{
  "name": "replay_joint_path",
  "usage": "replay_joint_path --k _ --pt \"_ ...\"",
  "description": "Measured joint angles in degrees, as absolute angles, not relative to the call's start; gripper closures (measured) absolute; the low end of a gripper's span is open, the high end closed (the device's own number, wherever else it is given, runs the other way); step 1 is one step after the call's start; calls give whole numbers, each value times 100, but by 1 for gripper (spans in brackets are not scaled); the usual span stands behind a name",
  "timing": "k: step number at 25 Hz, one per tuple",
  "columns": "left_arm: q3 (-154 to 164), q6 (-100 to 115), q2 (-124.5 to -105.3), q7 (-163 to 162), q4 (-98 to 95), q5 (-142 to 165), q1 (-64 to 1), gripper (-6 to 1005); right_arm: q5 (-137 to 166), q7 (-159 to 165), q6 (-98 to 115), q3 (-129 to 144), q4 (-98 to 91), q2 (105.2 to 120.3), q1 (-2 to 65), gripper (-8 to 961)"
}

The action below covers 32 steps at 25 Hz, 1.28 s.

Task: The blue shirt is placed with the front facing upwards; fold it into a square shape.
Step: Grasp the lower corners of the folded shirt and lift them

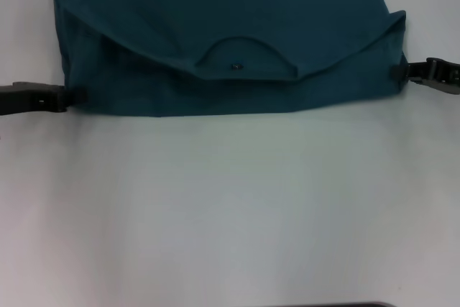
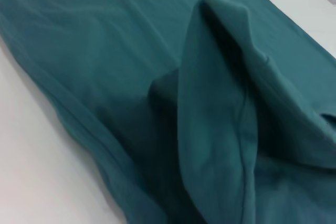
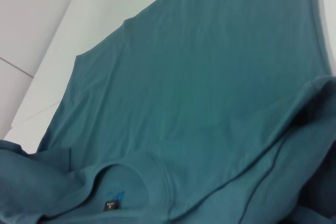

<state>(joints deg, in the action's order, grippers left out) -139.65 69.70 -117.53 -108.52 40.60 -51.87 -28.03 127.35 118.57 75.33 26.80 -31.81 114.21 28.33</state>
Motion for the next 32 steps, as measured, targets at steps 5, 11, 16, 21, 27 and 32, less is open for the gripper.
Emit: replay_joint_path --k 5,11,16,21,27,32 --pt "-13992 7305 -11618 -10909 4096 -5076 -2781 958 12736 11798 7691 2681 -3211 11413 2711 931" --pt "-14039 8071 -11400 -10901 4105 -5072 -2705 972 12735 11448 8172 2466 -3250 11414 2441 932" --pt "-14055 8786 -11299 -10895 4206 -5084 -2612 971 12736 10986 8757 2178 -3253 11424 2122 932" --pt "-14079 9346 -11276 -10928 4418 -5068 -2426 971 12735 10568 9339 1887 -3269 11420 1699 932" --pt "-14205 9846 -11218 -10943 4480 -5030 -2129 972 12773 10296 9709 1807 -3519 11404 1138 931" --pt "-14310 10312 -11174 -10880 4512 -5027 -1922 972 12787 10042 9991 1789 -3555 11367 817 931"
